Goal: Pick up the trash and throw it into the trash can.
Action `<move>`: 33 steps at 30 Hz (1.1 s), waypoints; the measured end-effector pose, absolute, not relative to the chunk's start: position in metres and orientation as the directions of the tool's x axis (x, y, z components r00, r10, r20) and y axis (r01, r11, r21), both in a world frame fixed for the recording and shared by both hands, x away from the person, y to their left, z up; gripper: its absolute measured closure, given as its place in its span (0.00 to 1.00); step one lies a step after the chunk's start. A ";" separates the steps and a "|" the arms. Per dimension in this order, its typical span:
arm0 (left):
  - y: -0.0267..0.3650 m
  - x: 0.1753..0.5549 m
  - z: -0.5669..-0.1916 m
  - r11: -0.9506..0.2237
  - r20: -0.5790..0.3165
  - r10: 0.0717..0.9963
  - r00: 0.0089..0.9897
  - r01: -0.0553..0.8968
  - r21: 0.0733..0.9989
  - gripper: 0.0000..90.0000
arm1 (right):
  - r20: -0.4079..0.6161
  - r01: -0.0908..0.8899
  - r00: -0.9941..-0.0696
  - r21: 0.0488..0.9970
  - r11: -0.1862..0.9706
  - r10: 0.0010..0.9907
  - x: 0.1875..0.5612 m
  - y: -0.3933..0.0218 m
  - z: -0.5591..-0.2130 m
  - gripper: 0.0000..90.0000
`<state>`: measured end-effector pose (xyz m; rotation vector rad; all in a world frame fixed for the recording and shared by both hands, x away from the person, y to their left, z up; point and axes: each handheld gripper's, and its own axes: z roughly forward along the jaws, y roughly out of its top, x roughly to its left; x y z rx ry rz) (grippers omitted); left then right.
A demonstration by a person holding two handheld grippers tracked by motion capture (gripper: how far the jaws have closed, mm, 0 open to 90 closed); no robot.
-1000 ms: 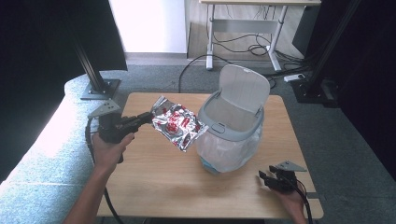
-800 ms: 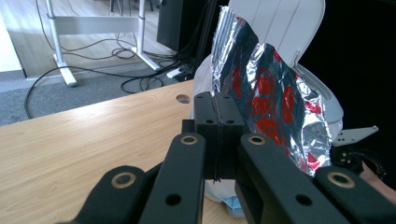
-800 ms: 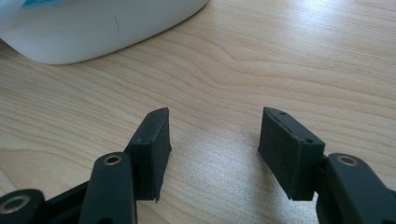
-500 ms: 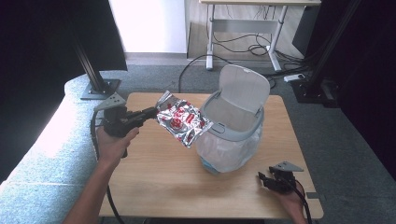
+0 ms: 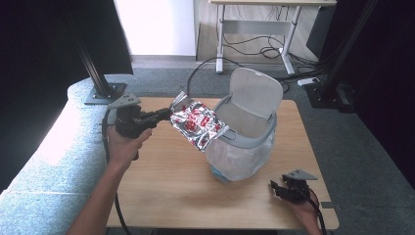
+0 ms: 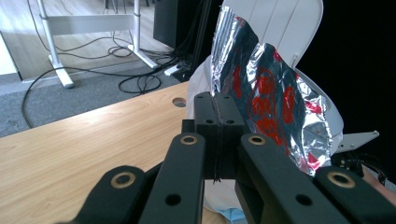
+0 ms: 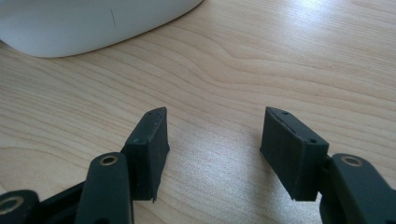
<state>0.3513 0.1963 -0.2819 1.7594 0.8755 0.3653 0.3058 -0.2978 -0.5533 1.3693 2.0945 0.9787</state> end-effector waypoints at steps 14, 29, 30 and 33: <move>0.182 0.362 -0.275 -0.152 -0.170 0.703 0.691 0.380 0.912 1.00 | 0.010 0.594 -0.405 0.763 0.255 0.914 0.306 -0.298 -0.553 0.45; 0.164 0.373 -0.267 -0.168 -0.166 0.692 0.703 0.380 0.910 1.00 | 0.010 0.594 -0.406 0.763 0.255 0.914 0.306 -0.298 -0.553 0.45; 0.163 0.373 -0.267 -0.168 -0.167 0.691 0.703 0.381 0.909 1.00 | 0.010 0.594 -0.406 0.763 0.255 0.914 0.306 -0.298 -0.553 0.45; 0.162 0.375 -0.267 -0.171 -0.167 0.691 0.704 0.383 0.908 1.00 | 0.010 0.594 -0.406 0.763 0.255 0.914 0.306 -0.298 -0.553 0.45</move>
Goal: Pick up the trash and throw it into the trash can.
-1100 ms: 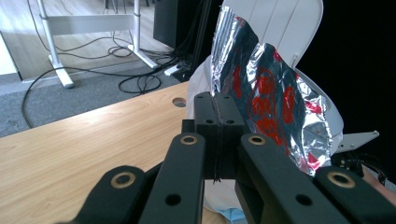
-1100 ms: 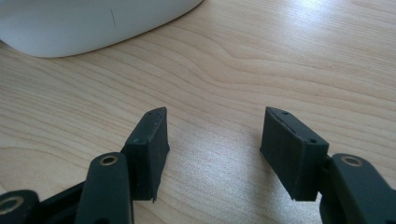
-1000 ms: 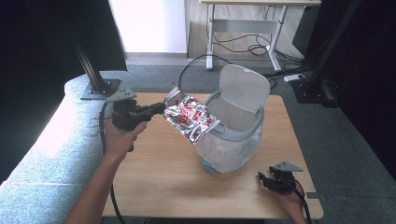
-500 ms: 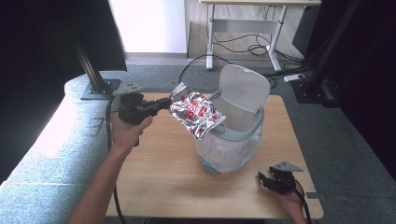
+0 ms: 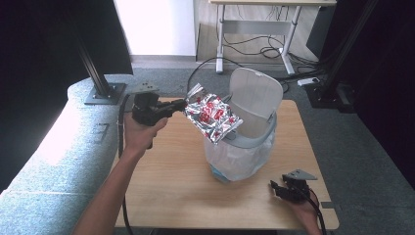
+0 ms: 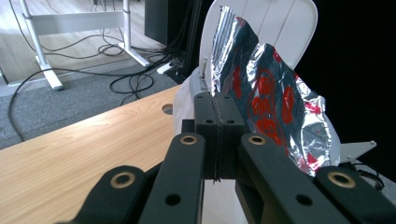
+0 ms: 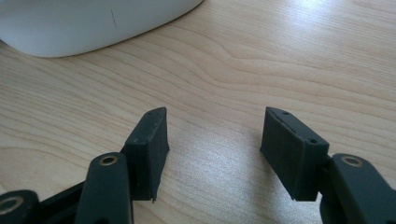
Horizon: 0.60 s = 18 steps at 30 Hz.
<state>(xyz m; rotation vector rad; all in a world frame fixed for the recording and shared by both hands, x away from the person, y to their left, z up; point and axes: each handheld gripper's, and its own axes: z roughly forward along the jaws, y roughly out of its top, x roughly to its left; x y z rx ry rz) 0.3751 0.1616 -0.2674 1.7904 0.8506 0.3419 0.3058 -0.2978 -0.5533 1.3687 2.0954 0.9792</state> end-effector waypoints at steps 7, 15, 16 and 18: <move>0.154 0.381 -0.267 -0.172 -0.172 0.686 0.707 0.387 0.906 1.00 | 0.010 0.594 -0.406 0.763 0.256 0.914 0.306 -0.298 -0.553 0.45; 0.146 0.389 -0.267 -0.177 -0.174 0.679 0.713 0.390 0.904 1.00 | 0.010 0.594 -0.406 0.763 0.256 0.914 0.306 -0.298 -0.553 0.45; 0.145 0.390 -0.267 -0.177 -0.176 0.679 0.713 0.391 0.903 1.00 | 0.010 0.594 -0.406 0.763 0.256 0.914 0.306 -0.298 -0.553 0.45; 0.143 0.392 -0.267 -0.178 -0.178 0.677 0.714 0.394 0.902 1.00 | 0.010 0.594 -0.406 0.763 0.256 0.914 0.306 -0.298 -0.553 0.45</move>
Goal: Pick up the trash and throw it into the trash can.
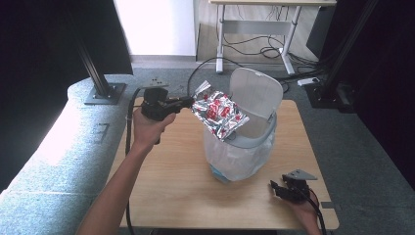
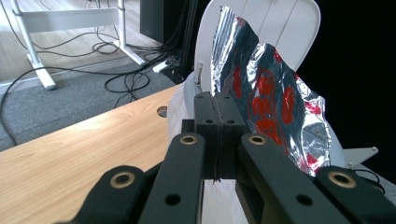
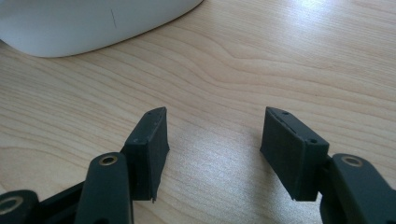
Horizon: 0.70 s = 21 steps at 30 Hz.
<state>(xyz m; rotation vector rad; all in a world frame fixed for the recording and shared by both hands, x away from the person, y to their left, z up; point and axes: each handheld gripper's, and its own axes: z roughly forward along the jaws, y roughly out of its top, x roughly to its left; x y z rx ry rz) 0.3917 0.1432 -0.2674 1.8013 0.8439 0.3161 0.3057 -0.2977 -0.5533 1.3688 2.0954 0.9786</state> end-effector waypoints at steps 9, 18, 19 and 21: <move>0.136 0.402 -0.268 -0.190 -0.176 0.678 0.714 0.402 0.896 1.00 | 0.009 0.593 -0.407 0.763 0.257 0.913 0.306 -0.298 -0.553 0.45; 0.128 0.410 -0.267 -0.189 -0.183 0.676 0.714 0.409 0.893 1.00 | 0.010 0.594 -0.406 0.763 0.256 0.914 0.306 -0.298 -0.553 0.45; 0.127 0.411 -0.267 -0.188 -0.184 0.675 0.714 0.409 0.893 1.00 | 0.010 0.594 -0.406 0.763 0.256 0.914 0.306 -0.298 -0.553 0.45; 0.126 0.412 -0.266 -0.191 -0.183 0.674 0.715 0.408 0.893 1.00 | 0.010 0.594 -0.406 0.763 0.256 0.914 0.306 -0.298 -0.553 0.45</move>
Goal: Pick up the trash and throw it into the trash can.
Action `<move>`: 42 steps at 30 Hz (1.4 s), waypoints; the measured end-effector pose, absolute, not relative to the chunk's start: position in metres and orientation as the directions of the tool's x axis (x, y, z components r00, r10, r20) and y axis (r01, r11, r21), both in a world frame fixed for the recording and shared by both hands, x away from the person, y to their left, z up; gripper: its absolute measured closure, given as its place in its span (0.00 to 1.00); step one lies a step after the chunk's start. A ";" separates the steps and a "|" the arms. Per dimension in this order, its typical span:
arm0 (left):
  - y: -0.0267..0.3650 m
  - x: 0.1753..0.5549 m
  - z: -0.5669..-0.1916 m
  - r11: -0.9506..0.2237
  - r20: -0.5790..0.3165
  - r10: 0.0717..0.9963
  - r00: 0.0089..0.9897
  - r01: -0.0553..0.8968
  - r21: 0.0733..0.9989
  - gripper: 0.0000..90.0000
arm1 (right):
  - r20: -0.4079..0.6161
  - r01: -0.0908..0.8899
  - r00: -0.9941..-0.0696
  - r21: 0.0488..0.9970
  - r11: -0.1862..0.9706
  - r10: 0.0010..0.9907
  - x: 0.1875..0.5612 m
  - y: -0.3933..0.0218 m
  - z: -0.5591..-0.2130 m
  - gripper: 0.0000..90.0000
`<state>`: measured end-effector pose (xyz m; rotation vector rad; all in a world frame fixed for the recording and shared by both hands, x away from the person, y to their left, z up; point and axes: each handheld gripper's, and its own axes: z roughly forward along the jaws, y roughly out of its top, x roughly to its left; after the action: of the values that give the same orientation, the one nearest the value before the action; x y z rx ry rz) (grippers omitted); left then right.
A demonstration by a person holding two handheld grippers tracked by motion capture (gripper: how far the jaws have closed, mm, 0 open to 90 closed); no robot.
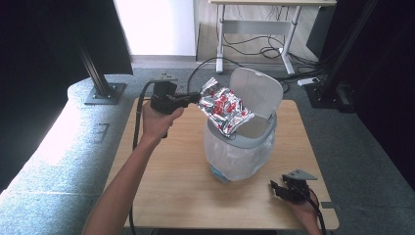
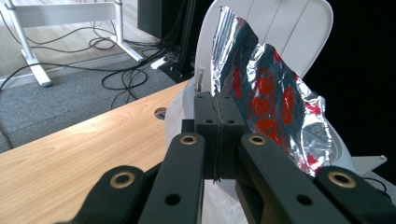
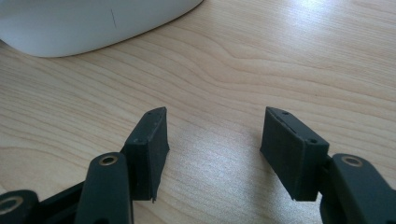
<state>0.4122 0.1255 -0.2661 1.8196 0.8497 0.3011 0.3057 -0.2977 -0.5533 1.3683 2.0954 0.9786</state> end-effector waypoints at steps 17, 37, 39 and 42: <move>0.106 0.420 -0.263 -0.200 -0.182 0.663 0.726 0.407 0.891 1.00 | 0.009 0.593 -0.405 0.763 0.256 0.914 0.306 -0.297 -0.553 0.45; 0.089 0.428 -0.264 -0.216 -0.174 0.660 0.731 0.407 0.887 1.00 | 0.006 0.593 -0.403 0.763 0.256 0.915 0.305 -0.297 -0.553 0.45; 0.088 0.429 -0.264 -0.219 -0.174 0.660 0.731 0.408 0.886 1.00 | 0.006 0.593 -0.403 0.763 0.256 0.915 0.305 -0.297 -0.553 0.45; 0.086 0.431 -0.264 -0.220 -0.173 0.662 0.730 0.409 0.886 1.00 | 0.007 0.593 -0.403 0.763 0.256 0.915 0.305 -0.297 -0.553 0.45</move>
<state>0.4310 0.0862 -0.2636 1.8501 0.8319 0.2918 0.3054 -0.2973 -0.5534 1.3690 2.0913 0.9753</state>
